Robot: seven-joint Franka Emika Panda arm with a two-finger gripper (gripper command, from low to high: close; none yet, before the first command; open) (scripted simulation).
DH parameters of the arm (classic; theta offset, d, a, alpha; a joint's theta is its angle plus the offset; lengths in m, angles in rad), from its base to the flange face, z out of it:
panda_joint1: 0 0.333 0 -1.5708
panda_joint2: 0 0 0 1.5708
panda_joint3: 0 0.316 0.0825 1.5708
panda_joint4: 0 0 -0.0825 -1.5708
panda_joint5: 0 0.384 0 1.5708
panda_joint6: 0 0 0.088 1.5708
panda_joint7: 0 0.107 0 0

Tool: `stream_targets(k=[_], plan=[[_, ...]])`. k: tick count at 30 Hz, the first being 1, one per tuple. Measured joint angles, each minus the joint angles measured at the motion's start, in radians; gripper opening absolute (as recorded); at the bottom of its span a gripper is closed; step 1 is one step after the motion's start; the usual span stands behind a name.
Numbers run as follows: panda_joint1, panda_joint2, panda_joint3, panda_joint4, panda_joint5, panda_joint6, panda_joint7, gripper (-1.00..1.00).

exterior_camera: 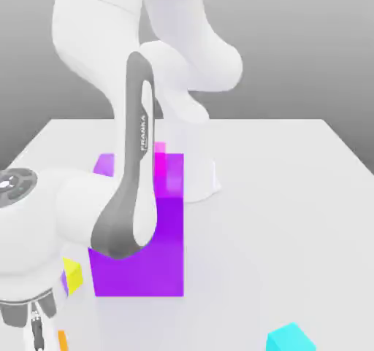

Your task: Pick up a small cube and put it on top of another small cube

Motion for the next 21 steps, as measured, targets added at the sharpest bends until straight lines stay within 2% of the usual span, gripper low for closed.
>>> stream_targets(k=[4,21], plan=[[0.002,-0.020,-0.003,-0.004,-0.002,-0.017,0.002,-1.00],[0.048,-0.625,0.007,-0.239,-0.082,-0.385,-0.087,-1.00]])
